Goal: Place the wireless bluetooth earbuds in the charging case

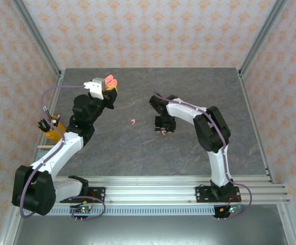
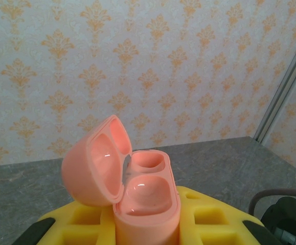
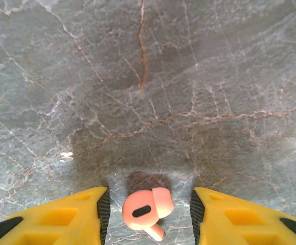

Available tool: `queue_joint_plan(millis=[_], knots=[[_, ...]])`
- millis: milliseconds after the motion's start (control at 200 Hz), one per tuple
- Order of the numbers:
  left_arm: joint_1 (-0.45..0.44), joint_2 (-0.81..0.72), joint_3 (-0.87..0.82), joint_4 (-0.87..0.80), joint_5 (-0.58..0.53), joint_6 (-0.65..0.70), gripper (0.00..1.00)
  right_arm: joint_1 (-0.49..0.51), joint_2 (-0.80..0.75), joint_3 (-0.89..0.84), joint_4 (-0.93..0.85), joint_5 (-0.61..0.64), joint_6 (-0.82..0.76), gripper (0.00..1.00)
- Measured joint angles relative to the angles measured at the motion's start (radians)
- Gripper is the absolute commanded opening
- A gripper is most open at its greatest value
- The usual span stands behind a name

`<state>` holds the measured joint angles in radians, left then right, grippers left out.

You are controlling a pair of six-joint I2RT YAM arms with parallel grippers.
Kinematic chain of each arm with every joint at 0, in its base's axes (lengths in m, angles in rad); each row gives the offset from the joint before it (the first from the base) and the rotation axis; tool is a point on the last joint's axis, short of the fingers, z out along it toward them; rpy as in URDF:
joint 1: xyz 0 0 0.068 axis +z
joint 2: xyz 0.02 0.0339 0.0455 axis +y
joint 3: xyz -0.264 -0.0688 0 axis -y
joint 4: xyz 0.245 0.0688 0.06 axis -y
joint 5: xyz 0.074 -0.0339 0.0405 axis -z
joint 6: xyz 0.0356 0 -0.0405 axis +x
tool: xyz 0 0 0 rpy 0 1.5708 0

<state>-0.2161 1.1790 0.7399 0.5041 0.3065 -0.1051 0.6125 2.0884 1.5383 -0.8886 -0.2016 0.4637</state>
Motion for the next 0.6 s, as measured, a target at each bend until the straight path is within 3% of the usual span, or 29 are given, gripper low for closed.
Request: queue_joint_plan(millis=[596], knots=[[0.000, 0.006, 0.000, 0.000, 0.000, 0.000, 0.00, 0.000, 0.019, 0.026, -0.015, 0.000, 0.008, 0.33]])
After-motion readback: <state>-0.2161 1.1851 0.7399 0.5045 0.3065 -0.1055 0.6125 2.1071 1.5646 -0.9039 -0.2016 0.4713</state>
